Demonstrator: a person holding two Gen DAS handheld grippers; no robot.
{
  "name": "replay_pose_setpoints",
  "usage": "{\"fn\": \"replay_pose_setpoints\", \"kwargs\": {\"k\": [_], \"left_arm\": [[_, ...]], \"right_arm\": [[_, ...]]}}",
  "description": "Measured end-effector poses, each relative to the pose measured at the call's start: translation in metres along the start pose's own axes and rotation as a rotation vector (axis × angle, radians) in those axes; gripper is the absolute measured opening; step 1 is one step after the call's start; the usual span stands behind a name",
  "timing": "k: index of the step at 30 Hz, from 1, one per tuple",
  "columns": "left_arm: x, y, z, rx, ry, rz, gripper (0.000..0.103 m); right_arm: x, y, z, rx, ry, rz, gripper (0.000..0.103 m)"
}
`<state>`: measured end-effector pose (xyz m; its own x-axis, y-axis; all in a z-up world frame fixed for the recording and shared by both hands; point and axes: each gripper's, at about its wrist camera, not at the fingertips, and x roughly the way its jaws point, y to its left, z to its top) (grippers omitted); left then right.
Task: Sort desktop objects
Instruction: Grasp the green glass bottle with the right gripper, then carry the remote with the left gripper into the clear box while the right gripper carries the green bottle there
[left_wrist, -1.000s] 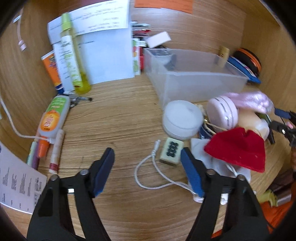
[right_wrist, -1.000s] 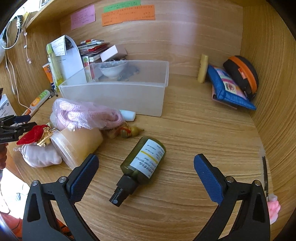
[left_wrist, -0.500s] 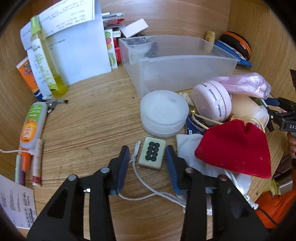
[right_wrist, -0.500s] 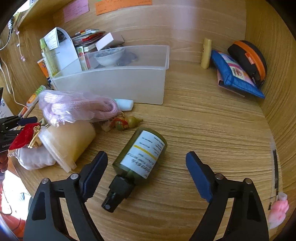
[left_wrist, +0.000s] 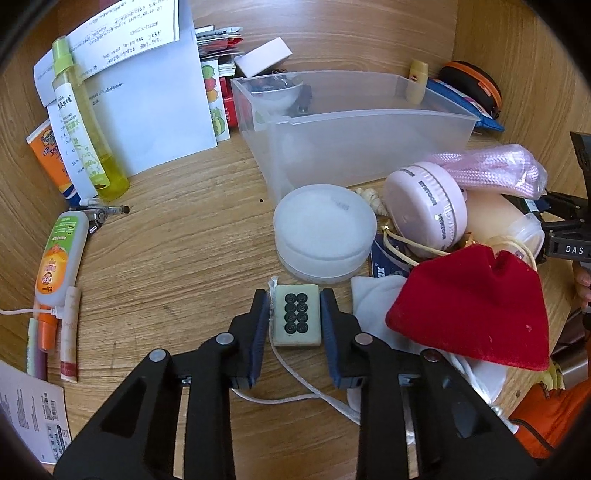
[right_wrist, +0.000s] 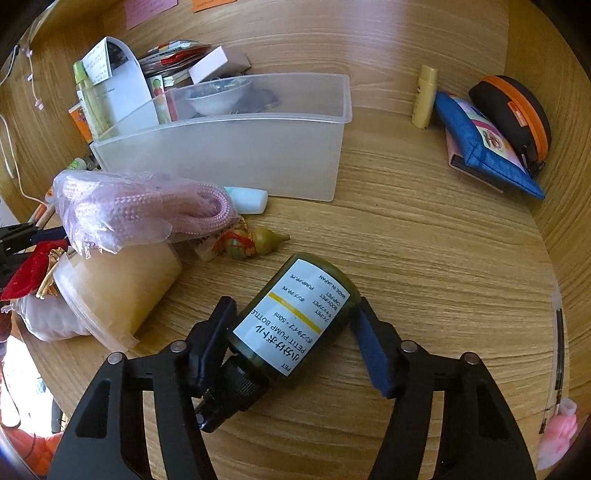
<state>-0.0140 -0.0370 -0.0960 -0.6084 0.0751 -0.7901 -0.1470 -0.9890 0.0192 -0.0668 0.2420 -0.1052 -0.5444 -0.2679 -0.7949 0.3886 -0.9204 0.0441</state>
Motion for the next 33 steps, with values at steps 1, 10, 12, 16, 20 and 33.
{"fn": "replay_pose_setpoints", "kwargs": {"k": [1,10,12,16,20,33], "left_arm": [[-0.001,0.0,0.0,-0.004,-0.003,0.006,0.024],[-0.01,0.015,0.0,-0.065,-0.024,0.03,0.024],[-0.014,0.017,0.001,-0.077,-0.038,0.036,0.024],[-0.025,0.024,0.006,-0.108,-0.076,0.037,0.024],[-0.036,0.028,0.016,-0.135,-0.124,0.038,0.024],[-0.064,0.031,0.057,-0.135,-0.26,0.061,0.024]], "right_arm": [[0.0,0.0,0.0,0.001,0.0,0.003,0.06],[-0.008,-0.006,0.003,0.012,-0.031,0.014,0.046],[-0.009,-0.007,0.002,0.017,-0.038,0.013,0.046],[-0.017,-0.006,0.004,0.017,-0.069,0.013,0.045],[-0.029,-0.004,0.011,0.002,-0.101,0.002,0.045],[-0.056,-0.005,0.051,-0.051,-0.232,-0.013,0.044]]}}
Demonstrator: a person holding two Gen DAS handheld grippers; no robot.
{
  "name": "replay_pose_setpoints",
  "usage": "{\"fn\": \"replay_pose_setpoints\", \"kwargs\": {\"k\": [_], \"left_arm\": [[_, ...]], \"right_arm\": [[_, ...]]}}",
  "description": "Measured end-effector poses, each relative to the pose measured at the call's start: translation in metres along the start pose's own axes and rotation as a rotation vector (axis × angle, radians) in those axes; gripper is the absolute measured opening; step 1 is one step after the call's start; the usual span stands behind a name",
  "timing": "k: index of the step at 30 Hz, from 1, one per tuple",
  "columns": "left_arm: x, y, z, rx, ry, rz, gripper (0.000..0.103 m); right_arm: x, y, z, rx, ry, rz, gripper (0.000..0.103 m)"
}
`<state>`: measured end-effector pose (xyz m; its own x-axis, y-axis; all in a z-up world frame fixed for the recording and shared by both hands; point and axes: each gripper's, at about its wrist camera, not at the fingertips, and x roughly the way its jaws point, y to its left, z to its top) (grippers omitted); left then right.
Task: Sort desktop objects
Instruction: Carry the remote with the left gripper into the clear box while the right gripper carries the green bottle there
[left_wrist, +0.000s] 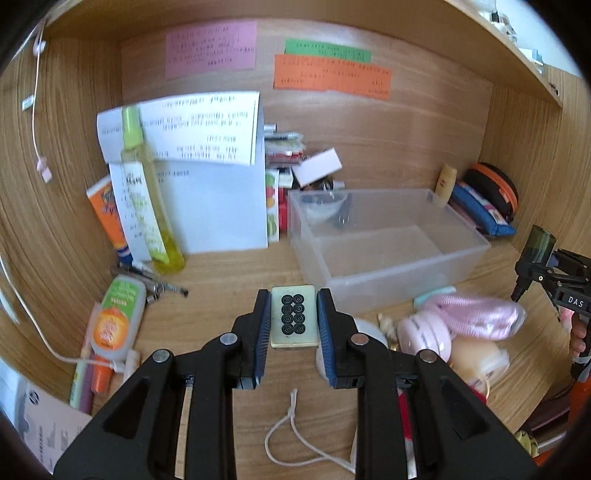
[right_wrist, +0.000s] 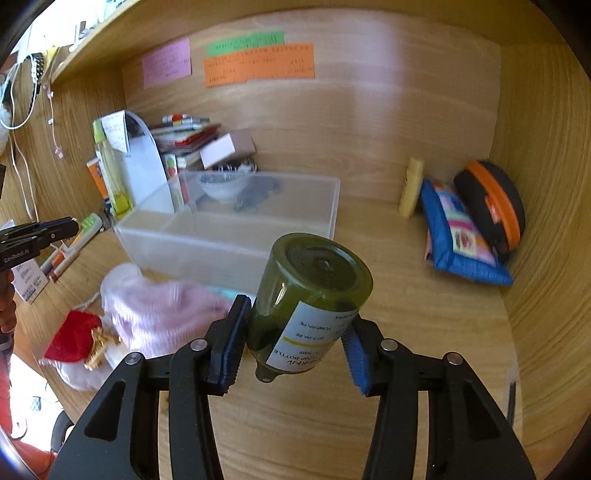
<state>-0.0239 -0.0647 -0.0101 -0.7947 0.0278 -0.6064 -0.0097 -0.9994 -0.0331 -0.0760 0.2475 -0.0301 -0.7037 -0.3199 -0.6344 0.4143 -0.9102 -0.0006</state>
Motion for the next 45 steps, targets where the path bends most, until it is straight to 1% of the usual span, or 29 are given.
{"fn": "replay_pose_setpoints", "kwargs": {"k": [3,7,14,18,23,27,30,34,39,41,45], "left_arm": [[-0.001,-0.002,0.01,0.004,-0.02,-0.003,0.024],[0.001,-0.004,0.024,0.007,-0.043,-0.012,0.024],[0.025,-0.012,0.046,0.003,-0.028,-0.038,0.024],[0.043,-0.019,0.055,0.006,-0.014,-0.051,0.024],[0.067,-0.025,0.064,0.001,0.013,-0.065,0.024],[0.09,-0.028,0.069,-0.007,0.05,-0.08,0.024],[0.108,-0.032,0.07,-0.002,0.083,-0.087,0.024],[0.129,-0.037,0.068,-0.013,0.129,-0.115,0.024],[0.144,-0.045,0.061,0.004,0.173,-0.131,0.024],[0.148,-0.045,0.06,0.006,0.188,-0.147,0.024],[0.15,-0.048,0.059,0.021,0.185,-0.146,0.024]], "right_arm": [[-0.001,0.001,0.012,-0.015,-0.03,-0.011,0.044],[0.004,-0.004,0.03,-0.021,-0.054,0.006,0.044],[0.025,0.0,0.057,-0.043,-0.083,0.024,0.044],[0.048,-0.001,0.069,-0.035,-0.049,0.061,0.044],[0.072,-0.001,0.078,-0.031,0.002,0.073,0.044],[0.091,0.001,0.083,-0.056,0.046,0.055,0.044],[0.104,0.003,0.085,-0.075,0.083,0.061,0.044],[0.121,0.004,0.086,-0.091,0.125,0.052,0.044],[0.138,0.008,0.085,-0.114,0.175,0.072,0.044],[0.144,0.01,0.085,-0.124,0.187,0.066,0.044],[0.15,0.011,0.083,-0.098,0.198,0.087,0.044]]}}
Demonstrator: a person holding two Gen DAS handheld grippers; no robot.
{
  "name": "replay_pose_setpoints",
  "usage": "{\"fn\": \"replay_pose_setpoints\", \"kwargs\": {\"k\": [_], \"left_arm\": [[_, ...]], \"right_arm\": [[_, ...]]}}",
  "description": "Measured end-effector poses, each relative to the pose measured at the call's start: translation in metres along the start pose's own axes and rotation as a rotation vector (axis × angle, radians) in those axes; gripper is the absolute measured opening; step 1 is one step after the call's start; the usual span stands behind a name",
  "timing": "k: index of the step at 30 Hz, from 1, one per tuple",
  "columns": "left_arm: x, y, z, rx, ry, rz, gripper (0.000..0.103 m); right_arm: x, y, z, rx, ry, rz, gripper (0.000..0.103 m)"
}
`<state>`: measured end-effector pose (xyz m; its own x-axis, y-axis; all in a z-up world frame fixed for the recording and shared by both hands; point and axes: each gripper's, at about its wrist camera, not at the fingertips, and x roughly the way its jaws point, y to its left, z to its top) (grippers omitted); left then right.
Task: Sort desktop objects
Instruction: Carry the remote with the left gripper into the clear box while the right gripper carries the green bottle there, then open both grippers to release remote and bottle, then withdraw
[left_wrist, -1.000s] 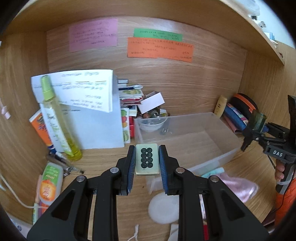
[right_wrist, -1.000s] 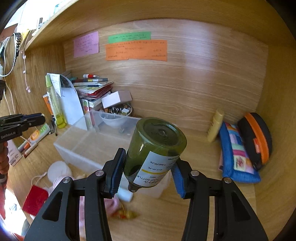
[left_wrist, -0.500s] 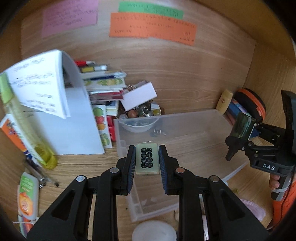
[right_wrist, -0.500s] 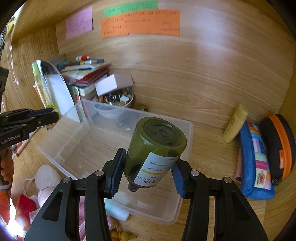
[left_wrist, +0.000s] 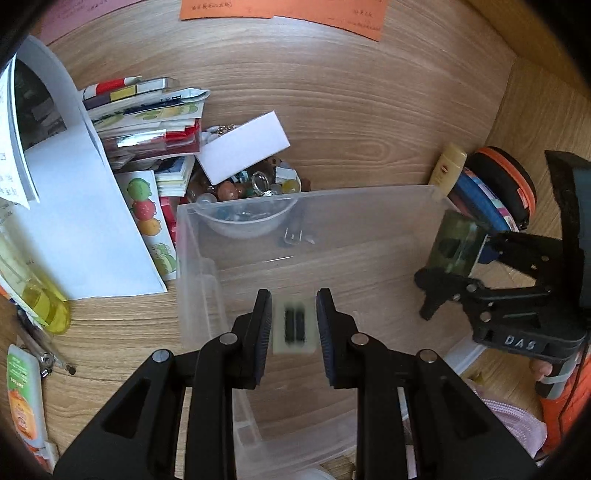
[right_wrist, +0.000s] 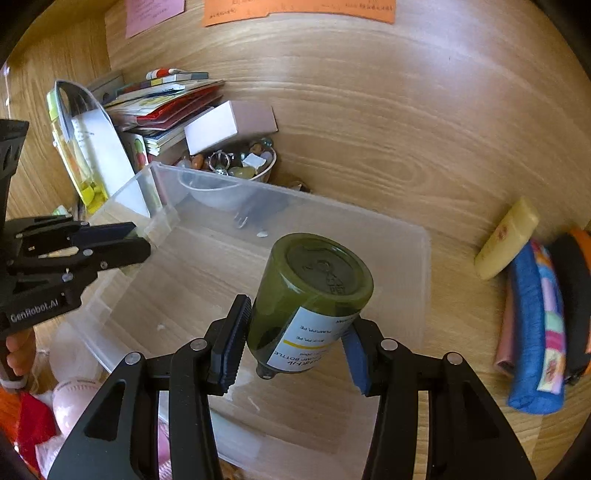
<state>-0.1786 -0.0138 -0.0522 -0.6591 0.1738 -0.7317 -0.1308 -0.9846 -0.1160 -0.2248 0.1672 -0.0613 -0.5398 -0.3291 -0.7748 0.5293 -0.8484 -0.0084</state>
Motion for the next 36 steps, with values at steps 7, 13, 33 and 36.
{"fn": "replay_pose_setpoints", "kwargs": {"k": [7,13,33,36], "left_arm": [[0.002,-0.006,0.0,0.025,-0.004,0.032,0.024],[-0.002,-0.005,0.0,0.02,-0.007,0.017,0.024],[-0.042,0.001,0.006,-0.001,-0.114,0.035,0.06],[-0.055,0.003,0.005,-0.006,-0.135,0.044,0.074]], "right_arm": [[0.004,0.007,-0.003,-0.011,0.014,0.002,0.044],[0.008,0.011,-0.003,-0.016,0.006,-0.017,0.045],[-0.038,0.008,0.001,0.014,-0.114,-0.094,0.081],[-0.05,0.009,-0.003,0.023,-0.13,-0.097,0.083]]}}
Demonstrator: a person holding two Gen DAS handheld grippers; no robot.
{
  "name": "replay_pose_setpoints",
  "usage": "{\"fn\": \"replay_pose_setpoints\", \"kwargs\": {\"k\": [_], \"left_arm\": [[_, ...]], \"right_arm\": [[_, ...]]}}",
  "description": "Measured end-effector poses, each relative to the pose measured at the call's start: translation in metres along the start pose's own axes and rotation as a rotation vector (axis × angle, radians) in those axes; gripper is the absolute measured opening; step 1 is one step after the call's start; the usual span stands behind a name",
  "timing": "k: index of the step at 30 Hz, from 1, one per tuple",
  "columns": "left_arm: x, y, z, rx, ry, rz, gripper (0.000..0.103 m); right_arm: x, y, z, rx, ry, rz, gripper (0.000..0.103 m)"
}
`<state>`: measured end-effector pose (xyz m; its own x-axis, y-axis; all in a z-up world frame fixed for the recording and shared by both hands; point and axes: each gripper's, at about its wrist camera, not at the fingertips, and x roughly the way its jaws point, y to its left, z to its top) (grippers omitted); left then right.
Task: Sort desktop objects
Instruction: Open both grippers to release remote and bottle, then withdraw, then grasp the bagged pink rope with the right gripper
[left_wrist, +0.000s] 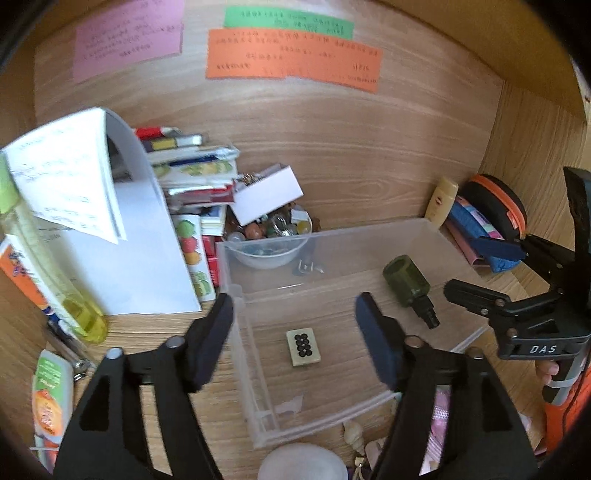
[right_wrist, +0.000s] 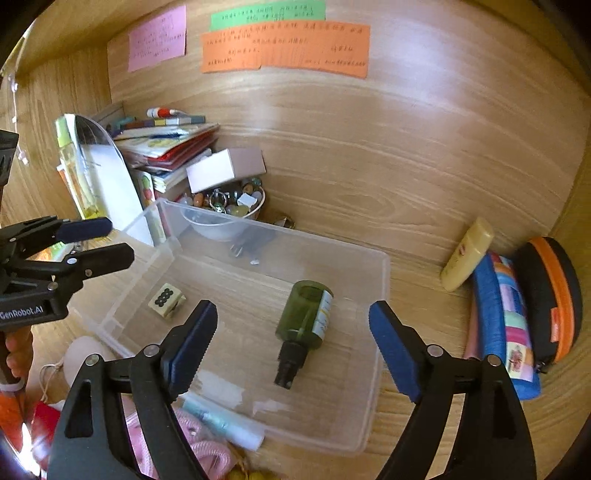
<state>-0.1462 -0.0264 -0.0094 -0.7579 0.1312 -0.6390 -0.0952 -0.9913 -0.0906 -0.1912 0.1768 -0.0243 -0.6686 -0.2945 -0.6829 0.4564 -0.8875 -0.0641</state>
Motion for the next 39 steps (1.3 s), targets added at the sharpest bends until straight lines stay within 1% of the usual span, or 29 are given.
{"fn": "replay_pose_setpoints", "kwargs": {"k": [3,5,6,11,16,18,25,31,35,39], "left_arm": [[-0.015,0.006,-0.002,-0.011,-0.021,0.007,0.08],[-0.024,0.01,-0.004,-0.022,-0.032,0.017,0.089],[-0.029,0.013,-0.005,-0.029,-0.039,0.023,0.091],[-0.048,0.024,-0.015,-0.04,-0.05,0.059,0.093],[-0.063,0.032,-0.032,-0.043,-0.035,0.09,0.093],[-0.067,0.035,-0.039,-0.044,-0.027,0.101,0.093],[-0.075,0.035,-0.064,-0.044,0.009,0.113,0.094],[-0.076,0.033,-0.082,-0.048,0.044,0.115,0.094],[-0.073,0.034,-0.094,-0.053,0.075,0.113,0.094],[-0.065,0.035,-0.107,-0.064,0.117,0.103,0.094]], "right_arm": [[-0.013,0.0,-0.002,0.009,-0.014,0.006,0.084],[-0.023,0.0,-0.004,0.013,-0.027,0.005,0.084],[-0.029,0.001,-0.005,0.014,-0.036,0.003,0.085],[-0.053,0.006,-0.012,0.015,-0.081,-0.01,0.09],[-0.078,0.014,-0.026,0.003,-0.125,0.007,0.097],[-0.084,0.019,-0.033,-0.005,-0.132,0.012,0.097],[-0.091,0.036,-0.06,-0.031,-0.101,0.026,0.097],[-0.091,0.051,-0.078,-0.027,-0.062,0.097,0.097],[-0.085,0.063,-0.089,-0.048,-0.03,0.124,0.097],[-0.071,0.073,-0.098,-0.078,0.021,0.129,0.097]]}}
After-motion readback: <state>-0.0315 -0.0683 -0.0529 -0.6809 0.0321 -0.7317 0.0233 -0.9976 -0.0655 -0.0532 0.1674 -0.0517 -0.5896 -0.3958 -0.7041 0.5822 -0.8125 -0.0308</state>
